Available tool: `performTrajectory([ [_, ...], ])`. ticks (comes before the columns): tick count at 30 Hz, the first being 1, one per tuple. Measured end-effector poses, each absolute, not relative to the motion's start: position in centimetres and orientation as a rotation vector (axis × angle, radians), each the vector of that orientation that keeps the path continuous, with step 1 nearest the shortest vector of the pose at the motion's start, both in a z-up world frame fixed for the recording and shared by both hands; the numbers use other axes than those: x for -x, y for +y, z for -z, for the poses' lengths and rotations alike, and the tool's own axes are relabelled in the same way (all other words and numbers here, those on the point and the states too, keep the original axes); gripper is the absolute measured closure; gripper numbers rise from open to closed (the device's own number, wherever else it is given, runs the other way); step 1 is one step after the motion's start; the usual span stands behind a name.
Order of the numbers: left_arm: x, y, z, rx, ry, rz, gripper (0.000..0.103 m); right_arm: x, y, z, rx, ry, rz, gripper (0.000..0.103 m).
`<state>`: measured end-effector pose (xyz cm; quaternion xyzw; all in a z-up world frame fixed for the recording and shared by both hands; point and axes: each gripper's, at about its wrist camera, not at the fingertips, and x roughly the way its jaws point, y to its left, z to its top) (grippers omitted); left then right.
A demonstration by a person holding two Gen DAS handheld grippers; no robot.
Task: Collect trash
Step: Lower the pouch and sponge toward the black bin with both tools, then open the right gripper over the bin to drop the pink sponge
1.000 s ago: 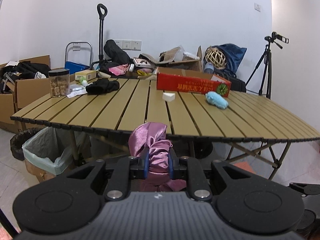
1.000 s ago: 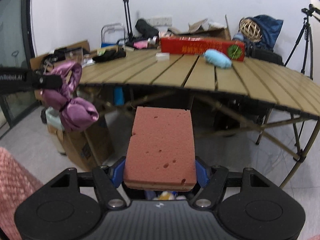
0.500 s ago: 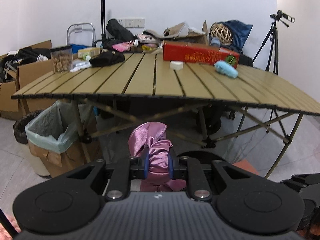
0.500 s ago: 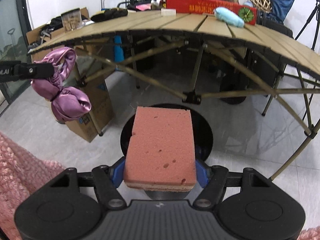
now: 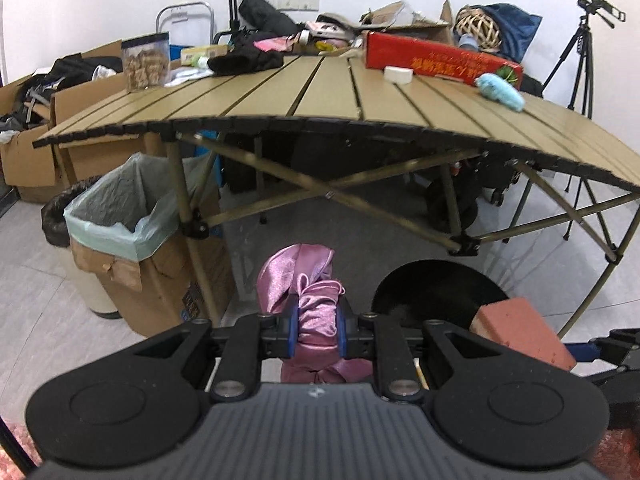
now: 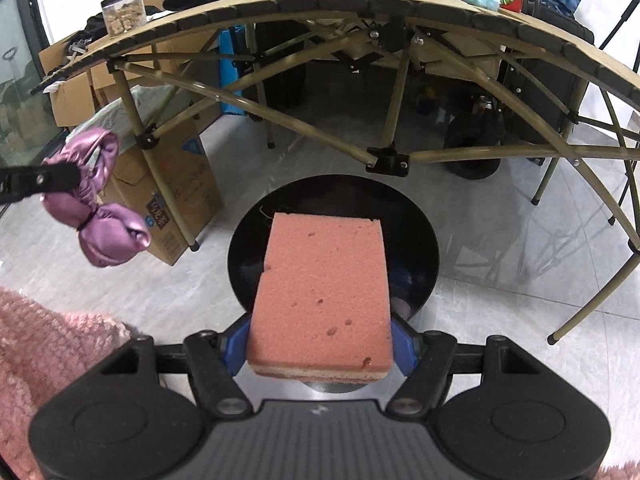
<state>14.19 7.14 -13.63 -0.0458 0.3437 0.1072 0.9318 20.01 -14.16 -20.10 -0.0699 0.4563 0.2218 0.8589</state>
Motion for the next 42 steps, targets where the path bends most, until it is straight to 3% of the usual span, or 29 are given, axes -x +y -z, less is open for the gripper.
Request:
performTrajectory([
  [31,-18.4,8.9,16.5,0.099,0.797,-0.284,0.085,-27.6,-11.1,23.8,0.163,0.979,-0.402,0.034],
  [34,-18.5,8.8,16.5,0.097,0.795,-0.277,0.085,-27.7,-11.2,24.0,0.169,0.984,-0.398,0.019],
  [37,-18.5,8.7,16.5,0.093,0.794,-0.273,0.085,-27.8,-11.2,24.0,0.178,0.977,-0.394,0.016],
  [40,-18.6,8.7,16.6,0.094,0.796,-0.272,0.085,-27.8,-11.2,24.0,0.184,0.979,-0.387,0.001],
  [42,-18.6,8.7,16.6,0.094,0.795,-0.27,0.085,-27.8,-11.3,24.0,0.186,0.978,-0.384,0.001],
])
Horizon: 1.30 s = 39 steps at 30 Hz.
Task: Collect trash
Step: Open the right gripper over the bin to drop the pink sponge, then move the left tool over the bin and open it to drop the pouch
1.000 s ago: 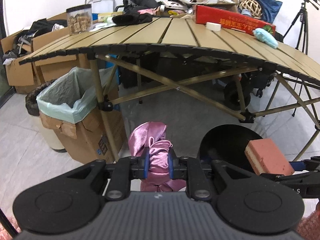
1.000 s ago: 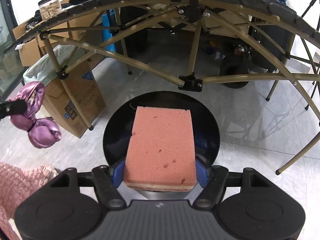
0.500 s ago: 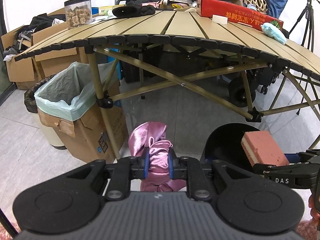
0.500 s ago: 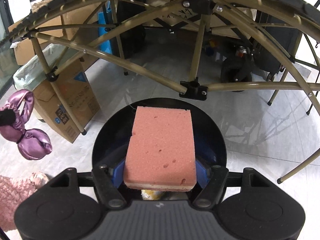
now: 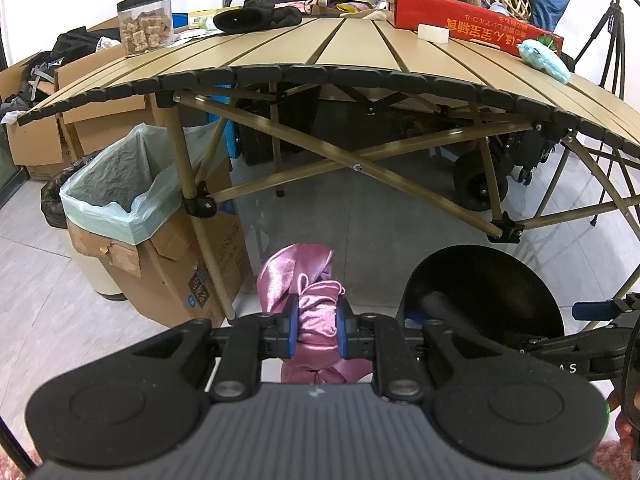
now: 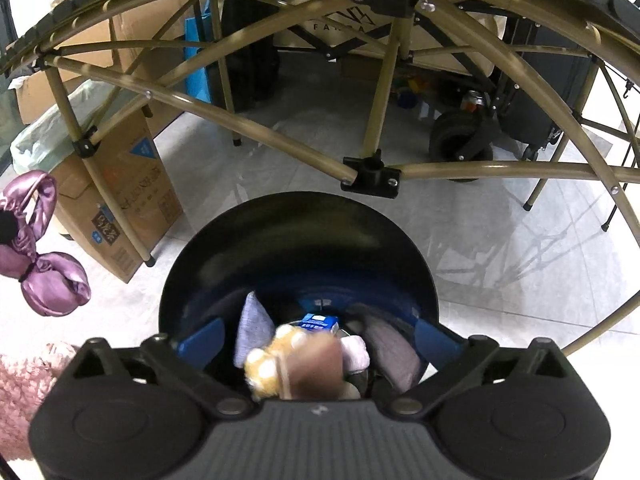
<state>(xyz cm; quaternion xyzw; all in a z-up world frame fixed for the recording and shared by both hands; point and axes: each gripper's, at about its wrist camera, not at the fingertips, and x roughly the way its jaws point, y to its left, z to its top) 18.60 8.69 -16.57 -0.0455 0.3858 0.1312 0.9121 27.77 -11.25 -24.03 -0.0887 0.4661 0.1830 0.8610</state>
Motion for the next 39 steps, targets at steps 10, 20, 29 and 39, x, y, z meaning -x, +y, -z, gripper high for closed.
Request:
performTrajectory([
  [10,-19.2,7.5,16.3,0.081,0.793,-0.236,0.085,-27.8,-12.5,23.9,0.177,0.992,-0.331,0.0],
  [20,-20.1,5.1,15.7,0.065,0.78,-0.171,0.085,-27.9,-14.6,22.2,0.147,0.959,-0.272,0.0],
  [29,-21.3,2.0,15.4,0.039,0.773,-0.096,0.085,-27.5,-18.2,20.1,0.089,0.926,-0.214,0.0],
  [39,-22.9,-0.9,16.3,0.027,0.808,-0.044,0.085,-26.9,-21.4,18.1,-0.005,0.878,-0.163,0.0],
])
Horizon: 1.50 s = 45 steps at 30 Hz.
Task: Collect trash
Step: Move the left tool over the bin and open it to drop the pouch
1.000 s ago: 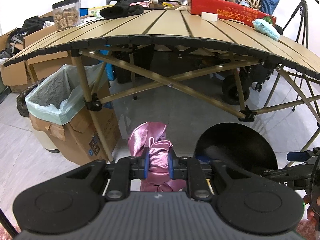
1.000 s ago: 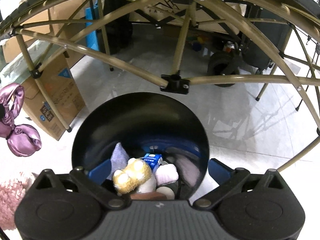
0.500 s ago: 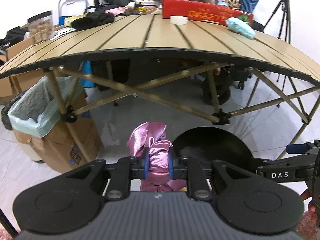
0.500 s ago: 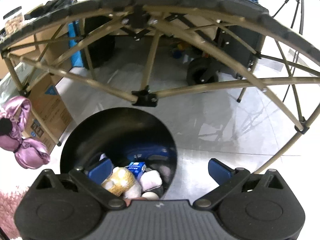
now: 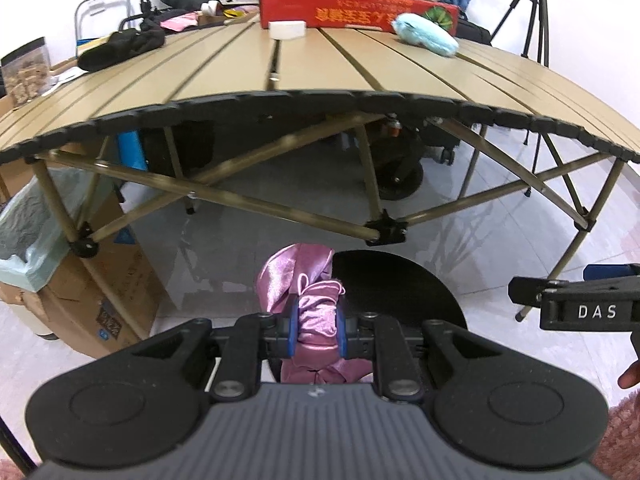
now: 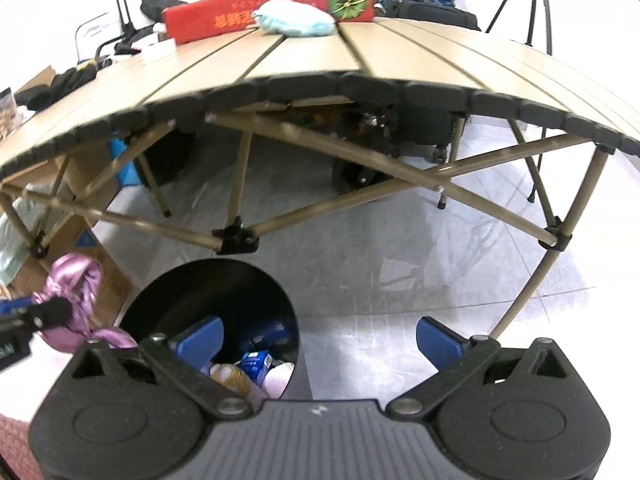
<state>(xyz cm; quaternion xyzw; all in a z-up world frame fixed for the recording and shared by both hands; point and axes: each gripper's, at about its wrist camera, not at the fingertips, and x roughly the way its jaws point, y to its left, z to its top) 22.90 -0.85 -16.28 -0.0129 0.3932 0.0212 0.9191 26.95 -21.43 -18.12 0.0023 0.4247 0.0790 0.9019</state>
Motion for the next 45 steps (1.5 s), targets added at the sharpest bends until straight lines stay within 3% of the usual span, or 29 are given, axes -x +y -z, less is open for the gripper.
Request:
performTrajectory([
  [36,-27.9,-5.0,21.2,0.054,0.96,-0.042,0.083,-27.5,-22.6,19.0,-0.086,0.893,-0.082,0.0],
  [37,-27.9,-5.0,21.2,0.053,0.96,-0.048,0.08,-27.5,-22.6,19.0,-0.086,0.893,-0.083,0.0],
  [38,-27.8,-5.0,21.1,0.053,0.961,-0.048,0.068,-27.5,-22.6,19.0,-0.086,0.893,-0.083,0.0],
  [39,-27.8,-4.9,21.1,0.051,0.96,-0.054,0.048,-27.6,-22.6,19.0,-0.086,0.893,-0.083,0.0],
  [40,-27.7,-4.9,21.1,0.046,0.957,-0.065,0.037,-27.6,-22.7,19.0,-0.086,0.893,-0.082,0.0],
  [41,-27.6,-4.9,21.0,0.039,0.957,-0.081,0.011,-27.7,-22.7,19.0,-0.086,0.893,-0.081,0.0],
  [42,-27.6,-4.9,21.0,0.037,0.956,-0.099,0.0,-27.7,-22.7,19.0,-0.086,0.894,-0.08,0.0],
  [45,-27.9,-4.7,21.3,0.028,0.99,-0.106,0.0,-27.6,-22.7,19.0,-0.087,0.894,-0.078,0.0],
])
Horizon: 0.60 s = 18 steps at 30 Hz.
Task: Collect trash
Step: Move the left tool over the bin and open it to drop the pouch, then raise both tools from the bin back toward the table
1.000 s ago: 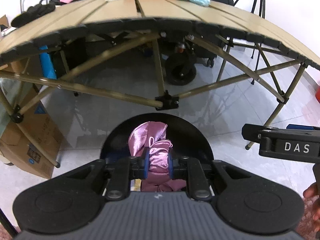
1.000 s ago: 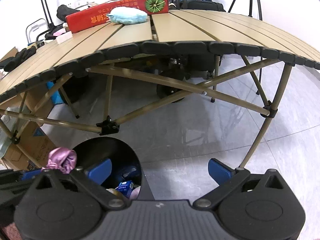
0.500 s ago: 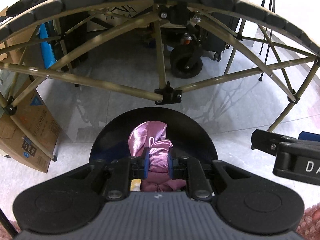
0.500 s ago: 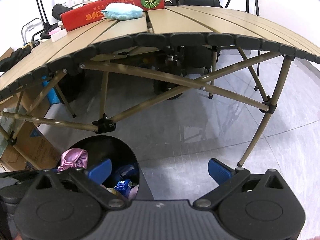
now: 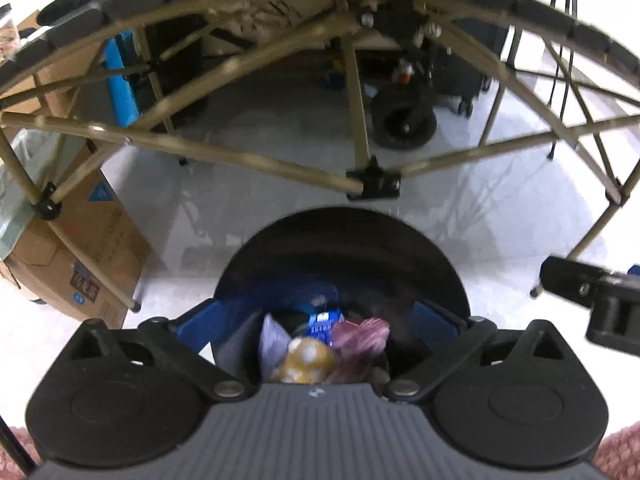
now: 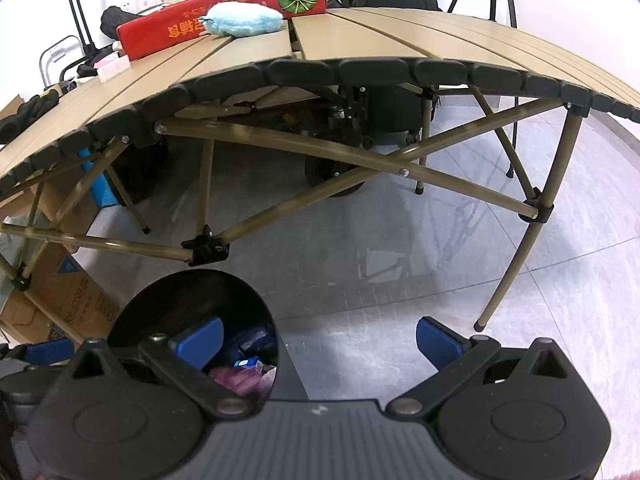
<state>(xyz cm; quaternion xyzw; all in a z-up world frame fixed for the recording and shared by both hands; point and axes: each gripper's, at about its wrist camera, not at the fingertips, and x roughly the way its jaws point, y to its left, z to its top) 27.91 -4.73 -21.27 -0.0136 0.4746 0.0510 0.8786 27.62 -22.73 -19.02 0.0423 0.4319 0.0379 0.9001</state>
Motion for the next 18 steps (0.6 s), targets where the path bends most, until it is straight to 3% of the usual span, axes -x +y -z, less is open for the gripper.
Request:
performTrajectory([
  [5,-28.3,-4.1,22.5,0.058,1.093,-0.088,0.0,-27.6,-22.7,19.0,-0.088,0.893,-0.079,0.0],
  [18,-28.0,-4.3,22.7,0.054,1.122,-0.082,0.0,-27.7,-22.6,19.2,-0.083,0.901,-0.087,0.0],
])
